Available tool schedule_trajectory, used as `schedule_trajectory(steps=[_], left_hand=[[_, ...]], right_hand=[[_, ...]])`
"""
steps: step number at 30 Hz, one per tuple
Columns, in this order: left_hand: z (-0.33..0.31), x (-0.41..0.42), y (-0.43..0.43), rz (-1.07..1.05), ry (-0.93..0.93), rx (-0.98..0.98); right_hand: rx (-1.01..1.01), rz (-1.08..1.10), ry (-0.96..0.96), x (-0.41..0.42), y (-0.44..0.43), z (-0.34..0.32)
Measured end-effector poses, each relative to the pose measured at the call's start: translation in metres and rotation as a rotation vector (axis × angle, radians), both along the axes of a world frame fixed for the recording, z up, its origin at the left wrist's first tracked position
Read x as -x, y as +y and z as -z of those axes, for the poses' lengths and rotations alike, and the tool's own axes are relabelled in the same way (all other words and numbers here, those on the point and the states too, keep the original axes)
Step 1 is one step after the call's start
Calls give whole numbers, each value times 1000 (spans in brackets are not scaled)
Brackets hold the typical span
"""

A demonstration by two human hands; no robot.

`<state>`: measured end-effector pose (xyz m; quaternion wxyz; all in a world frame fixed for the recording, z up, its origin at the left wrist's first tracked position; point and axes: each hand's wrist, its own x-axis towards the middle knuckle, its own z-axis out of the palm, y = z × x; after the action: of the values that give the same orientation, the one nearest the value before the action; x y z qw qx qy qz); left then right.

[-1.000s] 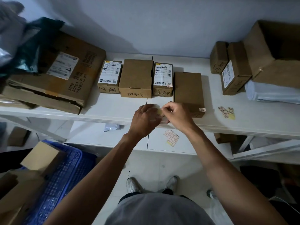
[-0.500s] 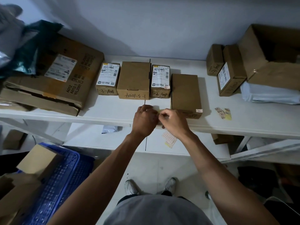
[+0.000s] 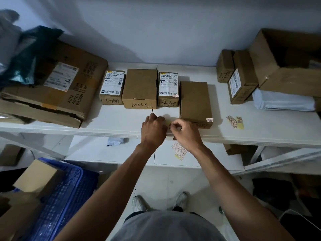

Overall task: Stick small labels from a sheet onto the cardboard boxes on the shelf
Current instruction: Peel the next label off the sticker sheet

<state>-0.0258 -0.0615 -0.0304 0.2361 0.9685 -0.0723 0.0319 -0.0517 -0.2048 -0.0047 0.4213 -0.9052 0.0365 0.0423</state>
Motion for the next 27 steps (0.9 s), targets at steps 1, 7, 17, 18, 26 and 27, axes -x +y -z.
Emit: schedule_trajectory(steps=[1,7,17,18,26,27], left_hand=[[0,-1,0,5,2,-4],[0,-9,3,43,13,0],[-14,-28,-10,9,212,-92],[-14,-29,-11,9,209,-90],[-11,-23,-6,-41,198,248],[-14,-22,-4,-114,248,398]], right_hand=[[-2,4,4,0,0,-1],[-5,-2,12,2,-3,-2],[-14,-3,9,5,-9,-3],[-14,-2,9,5,-9,-3],[-59,18,25,3,-9,-4],[-82,34,33,2,-8,-5]])
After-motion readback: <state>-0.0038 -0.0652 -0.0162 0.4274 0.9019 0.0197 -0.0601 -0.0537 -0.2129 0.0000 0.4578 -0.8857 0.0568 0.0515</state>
